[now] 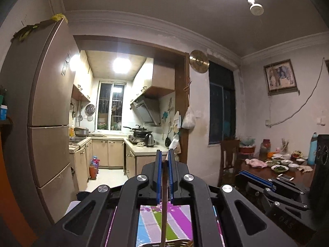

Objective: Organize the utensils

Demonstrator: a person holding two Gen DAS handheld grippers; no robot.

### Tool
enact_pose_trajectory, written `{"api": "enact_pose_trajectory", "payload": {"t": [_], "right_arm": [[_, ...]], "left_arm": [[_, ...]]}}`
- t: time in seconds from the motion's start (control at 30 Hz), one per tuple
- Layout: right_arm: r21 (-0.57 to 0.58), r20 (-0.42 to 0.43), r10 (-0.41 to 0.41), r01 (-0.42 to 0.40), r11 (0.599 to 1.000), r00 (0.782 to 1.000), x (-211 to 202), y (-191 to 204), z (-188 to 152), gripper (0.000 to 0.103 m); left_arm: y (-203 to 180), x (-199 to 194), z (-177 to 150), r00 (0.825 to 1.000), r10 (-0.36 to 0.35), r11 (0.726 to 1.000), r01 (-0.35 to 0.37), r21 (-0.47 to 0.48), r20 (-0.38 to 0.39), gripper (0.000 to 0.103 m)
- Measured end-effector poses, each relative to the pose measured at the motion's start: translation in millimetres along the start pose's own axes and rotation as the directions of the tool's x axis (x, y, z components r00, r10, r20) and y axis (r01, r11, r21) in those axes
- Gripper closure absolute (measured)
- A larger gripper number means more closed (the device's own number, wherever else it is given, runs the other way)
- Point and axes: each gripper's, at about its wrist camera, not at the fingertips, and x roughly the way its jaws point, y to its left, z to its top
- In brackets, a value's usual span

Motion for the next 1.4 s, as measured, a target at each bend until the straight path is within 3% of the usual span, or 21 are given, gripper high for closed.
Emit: {"api": "enact_pose_trajectory", "payload": {"t": [0.4, 0.7, 0.73, 0.8, 0.9, 1.13, 1.27, 1.4], "right_arm": [[0.088, -0.085, 0.029, -0.022, 0.996, 0.996, 47.9, -15.2, -41.4, 0.098], [0.163, -0.181, 0.018, 0.012, 0.987, 0.983, 65.2, -22.2, -89.3, 0.094], [0.16, -0.185, 0.009, 0.021, 0.987, 0.983, 64.3, -21.9, -91.0, 0.091], [0.149, -0.177, -0.015, 0.042, 0.988, 0.984, 56.5, -24.3, -90.7, 0.062], [0.136, -0.138, -0.038, 0.057, 0.989, 0.99, 38.7, -30.2, -82.8, 0.06], [0.115, -0.041, -0.09, 0.095, 0.989, 0.995, -34.8, -52.2, -61.7, 0.059], [0.085, -0.023, -0.136, 0.138, 0.987, 0.99, -88.0, -54.4, -67.5, 0.039], [0.034, -0.023, -0.191, 0.191, 0.981, 0.981, -138.2, -32.9, -86.5, 0.012]], "left_arm": [[15.8, 50.7, -48.9, 0.998, 0.014, 1.0, -0.014, 0.0, -0.057, 0.096], [30.0, 55.6, -86.7, 0.99, 0.057, 0.998, -0.058, -0.01, -0.126, 0.096], [32.3, 55.1, -88.0, 0.989, 0.062, 0.998, -0.065, -0.012, -0.131, 0.095], [38.0, 49.8, -85.8, 0.989, 0.078, 0.996, -0.082, -0.028, -0.129, 0.094], [49.4, 28.9, -70.2, 0.992, 0.093, 0.992, -0.099, -0.082, -0.081, 0.075], [62.2, -59.5, -40.7, 0.988, 0.155, 0.986, -0.154, -0.071, 0.016, 0.07], [57.7, -110.5, -52.6, 0.981, 0.194, 0.981, -0.194, -0.021, -0.001, 0.06], [43.5, -155.4, -87.9, 0.95, 0.294, 0.956, -0.291, 0.045, -0.102, 0.029]]}}
